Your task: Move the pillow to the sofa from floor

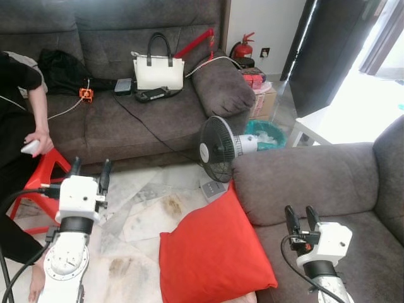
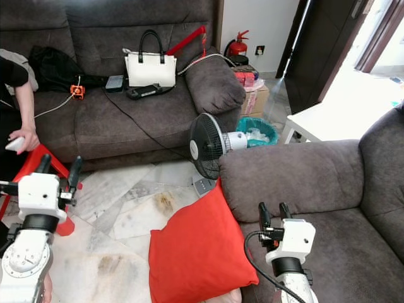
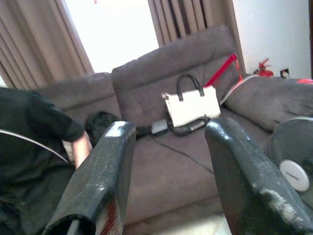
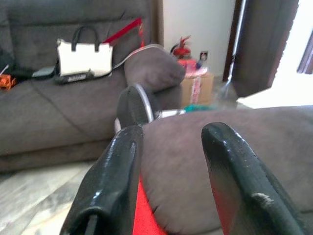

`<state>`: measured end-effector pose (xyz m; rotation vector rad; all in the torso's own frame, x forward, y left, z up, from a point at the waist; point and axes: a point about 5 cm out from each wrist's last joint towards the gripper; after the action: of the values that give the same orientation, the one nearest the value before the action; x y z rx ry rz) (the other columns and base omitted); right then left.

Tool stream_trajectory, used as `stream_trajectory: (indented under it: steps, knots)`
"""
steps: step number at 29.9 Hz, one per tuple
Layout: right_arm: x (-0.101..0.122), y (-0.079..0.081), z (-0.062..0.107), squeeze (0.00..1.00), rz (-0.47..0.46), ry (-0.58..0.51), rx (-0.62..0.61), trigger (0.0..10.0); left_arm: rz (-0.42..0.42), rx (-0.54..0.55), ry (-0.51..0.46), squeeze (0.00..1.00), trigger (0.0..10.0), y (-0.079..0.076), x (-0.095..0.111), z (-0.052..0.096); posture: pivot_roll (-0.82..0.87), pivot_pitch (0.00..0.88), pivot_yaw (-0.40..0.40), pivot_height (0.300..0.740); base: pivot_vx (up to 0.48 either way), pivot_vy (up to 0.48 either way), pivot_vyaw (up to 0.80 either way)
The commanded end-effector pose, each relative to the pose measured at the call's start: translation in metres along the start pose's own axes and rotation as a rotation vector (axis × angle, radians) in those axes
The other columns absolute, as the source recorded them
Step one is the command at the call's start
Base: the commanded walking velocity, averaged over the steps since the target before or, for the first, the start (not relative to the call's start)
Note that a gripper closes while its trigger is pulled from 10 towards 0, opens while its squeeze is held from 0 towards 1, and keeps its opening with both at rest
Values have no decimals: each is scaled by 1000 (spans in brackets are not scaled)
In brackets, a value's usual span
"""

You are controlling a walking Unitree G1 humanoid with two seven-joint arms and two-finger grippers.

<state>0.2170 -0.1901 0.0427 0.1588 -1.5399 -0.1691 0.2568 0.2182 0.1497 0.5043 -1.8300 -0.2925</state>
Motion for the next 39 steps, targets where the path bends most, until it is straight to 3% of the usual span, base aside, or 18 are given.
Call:
stream_trajectory:
  steps: [1, 2, 6, 15, 17, 18, 19, 23, 34, 39]
  knots:
    - [-7, -1, 0, 0, -7, 36, 0, 10000, 29, -39, 71, 0, 10000, -7, -15, 1, 109, 34, -29, 740, 0, 0, 0]
    - [-13, -2, -4, 0, -8, 60, 2, 10000, 33, -93, 106, 0, 10000, -18, -25, 0, 104, 31, -27, 740, 0, 0, 0]
    - [-19, -7, -10, 0, -14, 99, -9, 10000, 56, -138, 172, 0, 10000, -32, -41, -1, 101, 27, -24, 740, 0, 0, 0]
    - [-41, -21, -15, 0, -22, 232, -30, 10000, 105, -194, 348, 0, 10000, -51, -78, 7, 102, 23, -23, 740, 0, 0, 0]
    - [-55, -21, -12, 0, -10, 312, -22, 10000, 120, -233, 437, 0, 10000, -59, -96, 16, 101, 22, -23, 740, 0, 0, 0]
    - [-55, -21, -12, 0, -10, 312, -22, 10000, 120, -233, 437, 0, 10000, -59, -96, 16, 101, 22, -23, 740, 0, 0, 0]
    - [-67, -20, -7, 0, 5, 389, -15, 10000, 116, -290, 525, 0, 10000, -67, -111, 30, 96, 20, -23, 740, 0, 0, 0]
    - [-84, -21, 0, 0, -15, 490, -40, 10000, 95, -341, 674, 0, 10000, -74, -134, 55, 98, 16, -24, 740, 0, 0, 0]
    - [-107, -25, 22, 0, -41, 633, -87, 10000, 78, -362, 802, 0, 10000, -78, -152, 86, 101, 0, -30, 740, 0, 0, 0]
    - [-108, -33, 28, 0, -38, 650, -86, 10000, 64, -375, 803, 0, 10000, -77, -154, 90, 97, 0, -27, 740, 0, 0, 0]
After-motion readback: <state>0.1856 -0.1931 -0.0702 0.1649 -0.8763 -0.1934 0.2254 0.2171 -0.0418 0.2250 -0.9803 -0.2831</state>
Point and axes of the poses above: a point about 5 cm out from each wrist's last joint towards the gripper, its own z axis pointing back from the gripper into the wrist, its own x axis along the axis of the wrist's last joint, y = z × x, and after that the axes turned 8 degrees about -z, right-handed
